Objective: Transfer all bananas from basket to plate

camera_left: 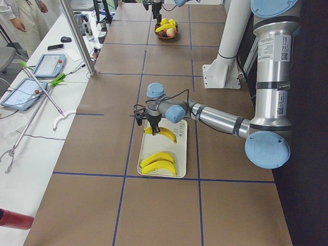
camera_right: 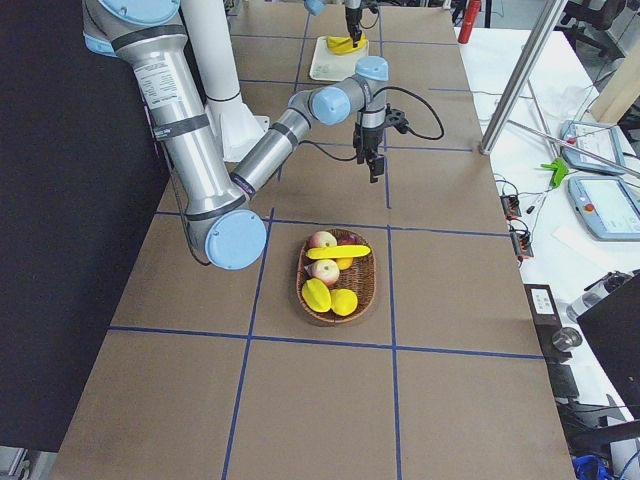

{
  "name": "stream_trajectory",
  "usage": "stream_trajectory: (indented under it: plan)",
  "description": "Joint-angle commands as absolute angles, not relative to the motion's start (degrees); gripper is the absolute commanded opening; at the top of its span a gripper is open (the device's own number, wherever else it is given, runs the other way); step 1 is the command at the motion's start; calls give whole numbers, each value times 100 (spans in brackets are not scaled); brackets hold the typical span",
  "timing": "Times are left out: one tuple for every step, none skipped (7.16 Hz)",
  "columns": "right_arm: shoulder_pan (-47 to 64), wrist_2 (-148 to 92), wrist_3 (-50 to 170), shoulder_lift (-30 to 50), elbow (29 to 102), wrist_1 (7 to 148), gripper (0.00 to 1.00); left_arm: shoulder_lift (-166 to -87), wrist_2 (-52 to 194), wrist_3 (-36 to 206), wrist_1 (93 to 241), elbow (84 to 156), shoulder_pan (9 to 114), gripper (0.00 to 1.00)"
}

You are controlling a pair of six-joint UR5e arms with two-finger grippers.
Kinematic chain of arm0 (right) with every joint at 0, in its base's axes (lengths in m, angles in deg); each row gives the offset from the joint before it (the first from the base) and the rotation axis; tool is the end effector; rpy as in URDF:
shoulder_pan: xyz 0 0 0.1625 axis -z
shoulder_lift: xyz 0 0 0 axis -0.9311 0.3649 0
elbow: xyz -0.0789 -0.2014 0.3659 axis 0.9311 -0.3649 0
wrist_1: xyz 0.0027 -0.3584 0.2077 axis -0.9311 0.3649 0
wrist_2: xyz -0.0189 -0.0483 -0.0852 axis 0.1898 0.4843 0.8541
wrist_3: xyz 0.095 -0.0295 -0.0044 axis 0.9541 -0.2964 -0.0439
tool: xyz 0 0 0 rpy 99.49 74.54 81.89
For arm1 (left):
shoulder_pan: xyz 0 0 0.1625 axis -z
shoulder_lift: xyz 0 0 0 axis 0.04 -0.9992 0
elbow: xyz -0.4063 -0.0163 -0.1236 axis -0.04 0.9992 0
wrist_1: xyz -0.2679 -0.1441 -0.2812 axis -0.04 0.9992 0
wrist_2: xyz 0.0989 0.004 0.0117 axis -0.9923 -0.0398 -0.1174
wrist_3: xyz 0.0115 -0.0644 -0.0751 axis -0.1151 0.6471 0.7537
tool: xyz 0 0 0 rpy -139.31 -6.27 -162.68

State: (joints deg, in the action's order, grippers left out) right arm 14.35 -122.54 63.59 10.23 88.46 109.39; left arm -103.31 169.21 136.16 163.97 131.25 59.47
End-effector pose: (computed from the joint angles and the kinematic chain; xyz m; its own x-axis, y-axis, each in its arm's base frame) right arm -0.2497 -0.4958 0.3098 0.7352 -0.4020 0.5458 0.2828 0.9137 0.2920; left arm 0.1959 -0.4582 0.5479 0.6596 -0.3718 -0.6532 0.3488 0.9213 -0.1723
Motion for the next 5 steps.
stream_trajectory:
  plan:
    - [1376,-12315,6239,1160,8857,10935,100,-10278,16917,13450,17012,12619,6206,99]
    - [1376,-12315,6239,1160,8866,10935,100,-10278,16960,13440,16986,12731,6284,100]
    - [1376,-12315,6239,1187,8875,10926,100,-10295,17561,13432,16942,12811,6607,100]
    - [1376,-12306,6256,1343,8979,10926,100,-10339,18133,13353,16942,12890,7054,100]
    - [1376,-12306,6283,1623,9146,10796,100,-10339,18356,13335,16872,13152,7093,100]
